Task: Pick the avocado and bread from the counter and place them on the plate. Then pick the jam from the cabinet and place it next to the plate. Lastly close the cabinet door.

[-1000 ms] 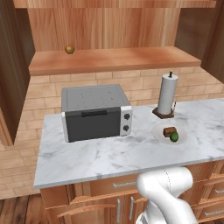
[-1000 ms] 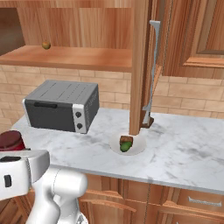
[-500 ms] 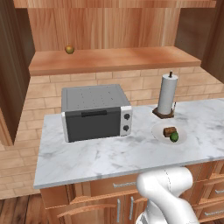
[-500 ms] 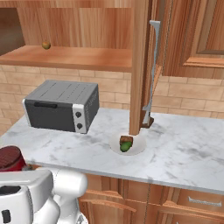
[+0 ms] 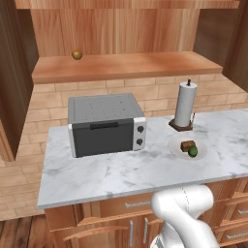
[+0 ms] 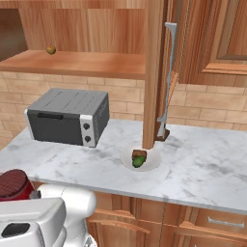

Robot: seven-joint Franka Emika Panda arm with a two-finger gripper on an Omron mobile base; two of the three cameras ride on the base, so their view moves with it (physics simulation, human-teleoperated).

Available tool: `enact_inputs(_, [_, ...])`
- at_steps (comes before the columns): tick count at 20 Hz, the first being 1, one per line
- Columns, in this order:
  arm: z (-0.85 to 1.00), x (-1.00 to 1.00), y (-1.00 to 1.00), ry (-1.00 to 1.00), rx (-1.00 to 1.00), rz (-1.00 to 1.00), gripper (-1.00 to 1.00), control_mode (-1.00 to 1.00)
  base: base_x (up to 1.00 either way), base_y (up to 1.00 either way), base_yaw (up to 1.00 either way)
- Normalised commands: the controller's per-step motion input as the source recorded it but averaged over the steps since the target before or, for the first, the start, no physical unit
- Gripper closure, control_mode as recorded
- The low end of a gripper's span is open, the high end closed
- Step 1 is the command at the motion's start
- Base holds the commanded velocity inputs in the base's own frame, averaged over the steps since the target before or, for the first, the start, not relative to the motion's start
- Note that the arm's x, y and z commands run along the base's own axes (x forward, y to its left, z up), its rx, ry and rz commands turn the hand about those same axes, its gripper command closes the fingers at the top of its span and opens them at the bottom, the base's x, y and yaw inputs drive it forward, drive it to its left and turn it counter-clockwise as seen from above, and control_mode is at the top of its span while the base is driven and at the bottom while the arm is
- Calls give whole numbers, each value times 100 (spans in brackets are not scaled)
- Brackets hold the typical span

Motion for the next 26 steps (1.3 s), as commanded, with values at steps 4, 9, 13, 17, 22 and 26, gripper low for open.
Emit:
enact_inputs(4, [-10, 0, -1, -7, 0, 2, 100, -100, 0, 0, 0])
enact_inputs(9, [-9, 0, 0, -4, 0, 2, 100, -100, 0, 0, 0])
enact_inputs(13, [-4, 3, 0, 0, 0, 7, 100, -100, 0, 0, 0])
enact_inputs(17, [-4, 13, 0, 0, 0, 14, 100, -100, 0, 0, 0])
enact_inputs(22, [-2, 15, -3, 0, 0, 16, 100, -100, 0, 0, 0])
enact_inputs(26, [-1, 10, -7, 0, 0, 13, 100, -100, 0, 0, 0])
